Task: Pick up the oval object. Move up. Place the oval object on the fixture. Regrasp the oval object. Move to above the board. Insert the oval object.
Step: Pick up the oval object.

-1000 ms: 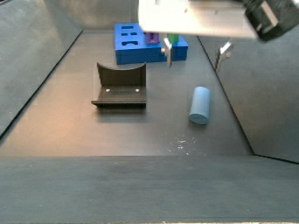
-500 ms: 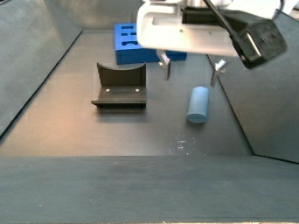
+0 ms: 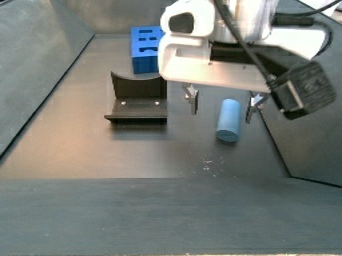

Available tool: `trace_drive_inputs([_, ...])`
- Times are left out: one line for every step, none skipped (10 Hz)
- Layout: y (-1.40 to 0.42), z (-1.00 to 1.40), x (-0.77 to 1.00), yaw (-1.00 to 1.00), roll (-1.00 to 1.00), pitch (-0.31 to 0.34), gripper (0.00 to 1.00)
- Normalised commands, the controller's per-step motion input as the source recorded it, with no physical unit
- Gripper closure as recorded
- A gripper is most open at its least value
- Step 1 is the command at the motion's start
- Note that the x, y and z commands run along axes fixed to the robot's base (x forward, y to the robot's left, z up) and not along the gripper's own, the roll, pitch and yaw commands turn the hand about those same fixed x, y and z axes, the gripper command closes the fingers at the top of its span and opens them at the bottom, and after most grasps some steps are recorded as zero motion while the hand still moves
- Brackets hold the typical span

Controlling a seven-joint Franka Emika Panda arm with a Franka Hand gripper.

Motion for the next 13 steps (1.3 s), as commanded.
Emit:
trace_drive_inputs([-0.48,-0.8,0.0,0.0,-0.12,0.0,0.0])
trace_drive_inputs([-0.34,-0.81,-0.04,0.0,-0.13,0.0,0.0])
trace_drive_inputs([-0.08,-0.81,-0.17,-0.01,-0.17,0.0,0.0])
trace_drive_inputs([0.03,-0.64,-0.09,0.0,-0.13,0.0,0.0])
trace_drive_inputs([0.2,-0.45,-0.18,0.0,-0.15,-0.019,0.0])
trace_drive_inputs([0.07,-0.47,-0.24,0.0,-0.11,-0.053,0.0])
trace_drive_inputs([0.0,-0.35,-0.09,0.0,-0.13,-0.043,0.0])
trace_drive_inputs([0.0,-0.23,-0.08,0.0,-0.13,-0.081,0.0])
trace_drive_inputs([0.0,-0.1,-0.05,0.01,-0.04,-0.133,0.0])
trace_drive_inputs([0.03,-0.05,-0.1,0.0,0.0,-0.043,0.0])
trace_drive_inputs([0.0,0.0,0.0,0.0,0.0,0.0,0.0])
trace_drive_inputs([0.0,0.0,0.0,0.0,0.0,0.0,1.0])
trace_drive_inputs([0.0,0.0,0.0,0.0,0.0,0.0,1.0])
